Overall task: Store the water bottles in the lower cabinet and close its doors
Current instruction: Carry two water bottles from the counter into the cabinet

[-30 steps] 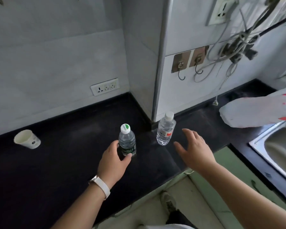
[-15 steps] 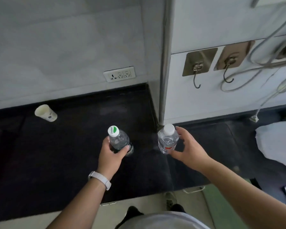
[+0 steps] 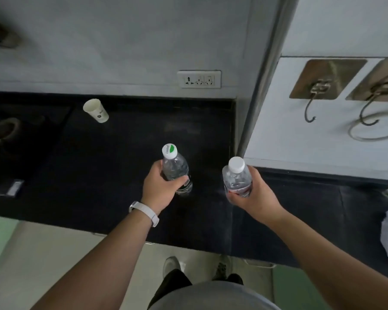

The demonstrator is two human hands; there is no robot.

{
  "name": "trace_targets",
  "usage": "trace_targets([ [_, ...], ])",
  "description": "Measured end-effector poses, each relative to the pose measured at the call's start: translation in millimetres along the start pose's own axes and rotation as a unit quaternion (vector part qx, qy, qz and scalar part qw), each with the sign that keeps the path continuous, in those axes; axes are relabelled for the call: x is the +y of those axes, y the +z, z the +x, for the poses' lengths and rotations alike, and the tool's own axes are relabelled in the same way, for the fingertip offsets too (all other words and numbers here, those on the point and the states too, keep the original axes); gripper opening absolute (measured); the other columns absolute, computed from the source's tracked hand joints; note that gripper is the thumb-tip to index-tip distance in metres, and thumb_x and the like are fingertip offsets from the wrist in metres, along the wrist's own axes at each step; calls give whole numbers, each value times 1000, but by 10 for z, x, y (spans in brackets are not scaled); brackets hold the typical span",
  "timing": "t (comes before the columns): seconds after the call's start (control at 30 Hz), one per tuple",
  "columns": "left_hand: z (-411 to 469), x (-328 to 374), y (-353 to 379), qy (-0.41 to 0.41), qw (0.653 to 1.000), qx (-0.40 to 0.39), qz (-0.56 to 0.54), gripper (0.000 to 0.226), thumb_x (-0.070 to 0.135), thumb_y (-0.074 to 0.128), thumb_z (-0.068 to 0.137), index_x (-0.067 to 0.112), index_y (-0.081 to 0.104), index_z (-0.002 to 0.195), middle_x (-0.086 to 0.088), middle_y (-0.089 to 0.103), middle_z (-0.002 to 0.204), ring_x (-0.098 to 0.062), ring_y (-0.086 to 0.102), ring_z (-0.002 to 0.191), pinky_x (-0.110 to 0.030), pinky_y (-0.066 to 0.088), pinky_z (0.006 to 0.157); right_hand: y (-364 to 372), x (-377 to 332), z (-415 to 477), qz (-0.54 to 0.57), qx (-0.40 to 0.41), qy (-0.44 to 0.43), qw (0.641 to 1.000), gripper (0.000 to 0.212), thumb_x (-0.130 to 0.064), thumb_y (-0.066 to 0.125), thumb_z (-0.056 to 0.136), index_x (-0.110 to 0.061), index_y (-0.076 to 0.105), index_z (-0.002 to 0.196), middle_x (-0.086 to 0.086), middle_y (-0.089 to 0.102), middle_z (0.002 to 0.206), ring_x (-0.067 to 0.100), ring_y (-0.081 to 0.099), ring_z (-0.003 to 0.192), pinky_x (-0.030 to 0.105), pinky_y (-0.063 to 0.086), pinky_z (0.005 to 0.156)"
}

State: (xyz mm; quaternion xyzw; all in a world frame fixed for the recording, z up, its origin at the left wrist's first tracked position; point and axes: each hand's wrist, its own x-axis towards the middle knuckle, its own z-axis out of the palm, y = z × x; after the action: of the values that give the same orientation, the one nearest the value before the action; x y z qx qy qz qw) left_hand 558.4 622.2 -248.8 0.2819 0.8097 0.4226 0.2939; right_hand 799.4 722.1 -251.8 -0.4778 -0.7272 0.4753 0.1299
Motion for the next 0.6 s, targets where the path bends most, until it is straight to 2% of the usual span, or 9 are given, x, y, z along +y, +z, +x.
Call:
trace_targets([
  [0.27, -257, -15, -301, -8, 997, 44, -61, 48, 23, 89, 72, 39, 61, 108, 15, 72, 104, 0, 69, 95, -31, 56, 89, 224, -188, 42, -17, 12, -27, 999, 73, -33, 84, 72, -31, 43, 132, -16, 58, 114, 9, 59, 103, 31, 52, 85],
  [0.37, -325, -62, -571, -10, 996, 58, -74, 50, 22, 89, 71, 37, 62, 110, 18, 73, 102, 2, 69, 93, -30, 56, 87, 407, -339, -13, -18, -7, -30, 999, 72, -36, 83, 71, -35, 42, 130, -16, 59, 111, 9, 60, 101, 33, 52, 86],
  [0.43, -368, -116, -794, -12, 994, 71, -80, 52, 22, 90, 70, 34, 63, 113, 17, 73, 103, 1, 69, 94, -30, 56, 88, 548, -494, -71, -25, -21, -44, 998, 71, -34, 84, 71, -35, 43, 130, -20, 58, 109, 8, 59, 102, 28, 48, 85],
  [0.6, -579, -357, -1416, -18, 986, 127, -102, 49, 20, 90, 71, 32, 64, 111, 14, 73, 102, 1, 69, 91, -27, 56, 84, 976, -1023, -224, -37, -63, -91, 993, 74, -35, 84, 71, -35, 43, 133, -20, 58, 116, 5, 57, 107, 29, 48, 91],
])
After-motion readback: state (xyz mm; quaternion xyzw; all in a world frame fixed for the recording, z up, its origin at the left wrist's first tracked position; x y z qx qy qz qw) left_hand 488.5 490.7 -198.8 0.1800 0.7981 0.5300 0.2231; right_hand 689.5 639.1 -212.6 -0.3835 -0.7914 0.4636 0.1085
